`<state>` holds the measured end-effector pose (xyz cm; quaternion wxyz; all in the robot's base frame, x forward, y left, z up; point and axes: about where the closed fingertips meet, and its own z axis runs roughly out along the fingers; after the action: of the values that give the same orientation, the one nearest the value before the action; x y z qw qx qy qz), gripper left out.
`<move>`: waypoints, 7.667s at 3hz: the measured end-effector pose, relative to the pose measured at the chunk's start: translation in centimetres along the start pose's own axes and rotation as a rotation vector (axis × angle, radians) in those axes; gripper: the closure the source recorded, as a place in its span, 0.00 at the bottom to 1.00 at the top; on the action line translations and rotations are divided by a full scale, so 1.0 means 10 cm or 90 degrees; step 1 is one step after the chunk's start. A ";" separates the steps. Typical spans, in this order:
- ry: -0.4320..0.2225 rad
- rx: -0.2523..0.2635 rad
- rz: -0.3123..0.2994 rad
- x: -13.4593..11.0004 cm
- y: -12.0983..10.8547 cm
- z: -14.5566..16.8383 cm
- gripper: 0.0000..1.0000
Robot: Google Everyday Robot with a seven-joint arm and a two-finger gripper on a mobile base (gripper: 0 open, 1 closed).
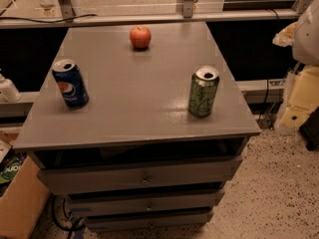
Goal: Move apple near pepsi can
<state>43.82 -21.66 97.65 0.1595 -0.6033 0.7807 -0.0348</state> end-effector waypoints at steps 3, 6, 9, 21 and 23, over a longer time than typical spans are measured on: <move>-0.046 0.009 0.005 -0.13 -0.12 0.18 0.00; -0.168 0.017 0.067 -0.85 -1.10 0.69 0.00; -0.266 0.014 0.130 -1.77 -1.58 0.64 0.00; -0.338 0.104 0.308 -3.10 -3.08 2.90 0.00; -0.368 0.099 0.314 -3.39 -3.20 2.99 0.19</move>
Offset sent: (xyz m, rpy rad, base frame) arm 0.0037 0.0033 -0.0046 0.0326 -0.0092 0.0307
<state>89.81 6.19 84.28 0.4220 -0.3683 0.8201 0.1168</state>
